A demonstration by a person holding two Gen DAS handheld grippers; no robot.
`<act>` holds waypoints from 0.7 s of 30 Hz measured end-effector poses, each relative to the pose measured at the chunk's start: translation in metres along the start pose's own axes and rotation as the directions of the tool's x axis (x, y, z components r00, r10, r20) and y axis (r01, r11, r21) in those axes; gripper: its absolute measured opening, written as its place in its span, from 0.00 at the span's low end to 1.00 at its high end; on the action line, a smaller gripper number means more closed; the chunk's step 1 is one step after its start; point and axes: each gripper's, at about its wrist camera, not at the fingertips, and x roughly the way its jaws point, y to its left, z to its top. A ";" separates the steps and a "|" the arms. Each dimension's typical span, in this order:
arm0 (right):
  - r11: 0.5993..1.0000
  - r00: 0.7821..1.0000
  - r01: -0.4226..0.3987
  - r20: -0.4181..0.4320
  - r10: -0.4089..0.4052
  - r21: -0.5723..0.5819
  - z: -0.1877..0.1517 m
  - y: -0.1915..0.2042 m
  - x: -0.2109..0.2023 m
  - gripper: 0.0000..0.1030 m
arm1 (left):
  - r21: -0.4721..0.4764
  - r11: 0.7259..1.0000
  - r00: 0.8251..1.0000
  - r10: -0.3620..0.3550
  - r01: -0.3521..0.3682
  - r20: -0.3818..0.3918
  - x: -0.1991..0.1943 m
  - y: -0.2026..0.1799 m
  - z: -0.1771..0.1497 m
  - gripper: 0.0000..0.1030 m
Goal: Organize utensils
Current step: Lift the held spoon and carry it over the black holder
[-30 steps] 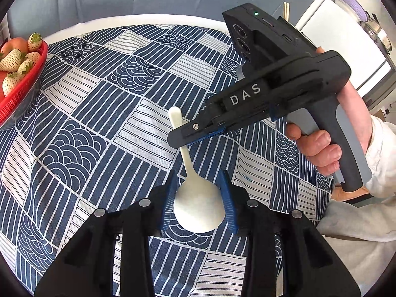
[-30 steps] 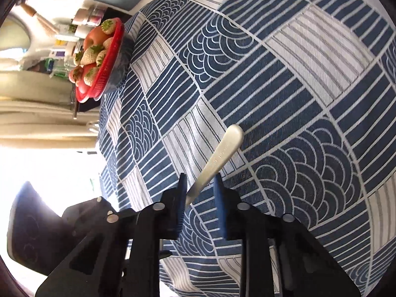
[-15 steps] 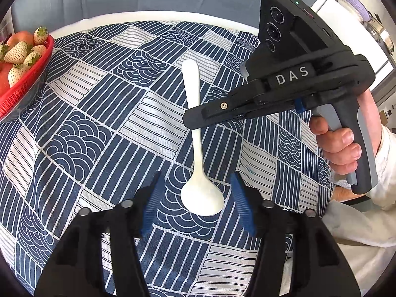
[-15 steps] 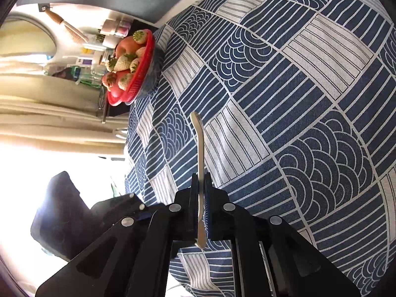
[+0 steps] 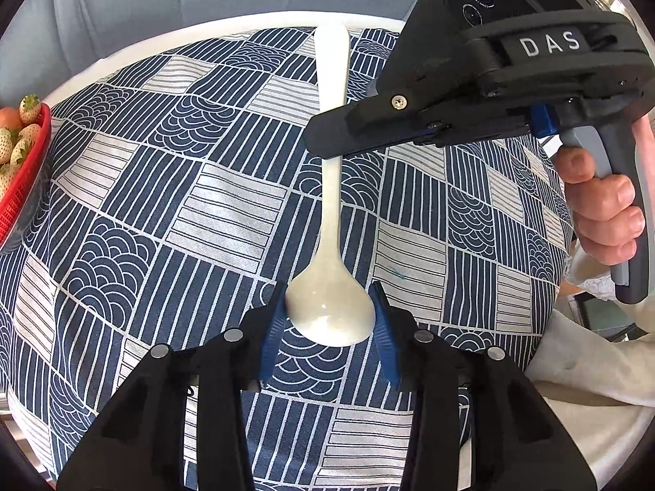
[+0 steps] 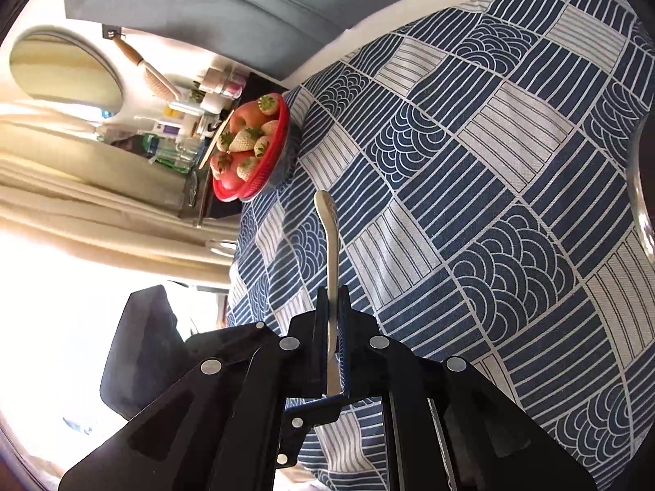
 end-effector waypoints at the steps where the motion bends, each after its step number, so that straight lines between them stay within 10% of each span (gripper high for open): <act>1: 1.000 1.000 -0.002 0.008 0.002 -0.003 -0.001 0.001 -0.004 0.04 | 0.010 1.000 1.000 -0.002 0.002 0.002 -0.002 -0.002 0.001 0.40; 21: 0.987 0.998 -0.032 0.046 0.040 -0.156 0.011 0.025 -0.061 0.04 | 0.018 0.993 0.991 0.114 -0.116 0.068 -0.028 -0.030 0.035 0.39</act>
